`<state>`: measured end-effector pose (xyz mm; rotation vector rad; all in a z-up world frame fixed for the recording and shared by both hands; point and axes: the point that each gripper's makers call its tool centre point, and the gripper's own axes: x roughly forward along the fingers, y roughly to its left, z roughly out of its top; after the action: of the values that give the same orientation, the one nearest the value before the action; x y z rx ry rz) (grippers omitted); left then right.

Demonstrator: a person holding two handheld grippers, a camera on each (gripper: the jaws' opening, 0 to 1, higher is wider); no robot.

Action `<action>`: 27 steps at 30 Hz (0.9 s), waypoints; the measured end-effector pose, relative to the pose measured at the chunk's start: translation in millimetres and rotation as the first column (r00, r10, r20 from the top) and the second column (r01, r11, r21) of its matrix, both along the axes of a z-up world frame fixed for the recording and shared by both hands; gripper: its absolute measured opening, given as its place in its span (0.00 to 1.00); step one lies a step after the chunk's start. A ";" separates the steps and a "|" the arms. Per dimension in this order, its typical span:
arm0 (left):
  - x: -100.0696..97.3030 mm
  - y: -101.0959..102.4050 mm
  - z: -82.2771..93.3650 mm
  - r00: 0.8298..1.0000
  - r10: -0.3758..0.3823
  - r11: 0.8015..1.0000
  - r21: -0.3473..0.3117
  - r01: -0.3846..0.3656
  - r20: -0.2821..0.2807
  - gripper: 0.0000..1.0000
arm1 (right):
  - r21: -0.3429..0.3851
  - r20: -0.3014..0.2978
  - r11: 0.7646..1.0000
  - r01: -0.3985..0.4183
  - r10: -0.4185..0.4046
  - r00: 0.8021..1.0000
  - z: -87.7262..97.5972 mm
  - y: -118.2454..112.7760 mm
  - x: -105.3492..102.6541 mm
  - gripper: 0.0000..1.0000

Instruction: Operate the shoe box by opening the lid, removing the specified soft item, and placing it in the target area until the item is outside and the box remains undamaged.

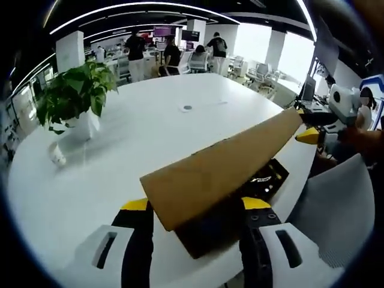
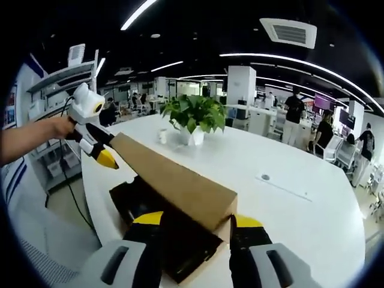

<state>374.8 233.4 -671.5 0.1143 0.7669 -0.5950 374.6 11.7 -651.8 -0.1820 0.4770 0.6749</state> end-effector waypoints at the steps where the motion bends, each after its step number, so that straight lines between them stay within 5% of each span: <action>1: 2.5 0.8 0.4 1.000 -0.001 1.000 0.010 0.001 0.009 0.54 | 0.002 0.005 1.000 0.003 -0.003 1.000 1.1 0.0 2.5 0.39; 27: 67.0 13.0 14.2 0.992 0.077 0.997 -0.014 -0.076 0.100 0.34 | 0.005 0.059 0.998 0.069 -0.069 0.996 12.1 -5.8 66.3 0.32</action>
<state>441.7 246.4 -657.4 0.1045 0.6676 -0.5159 440.9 6.0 -639.7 -0.1812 0.4234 0.6013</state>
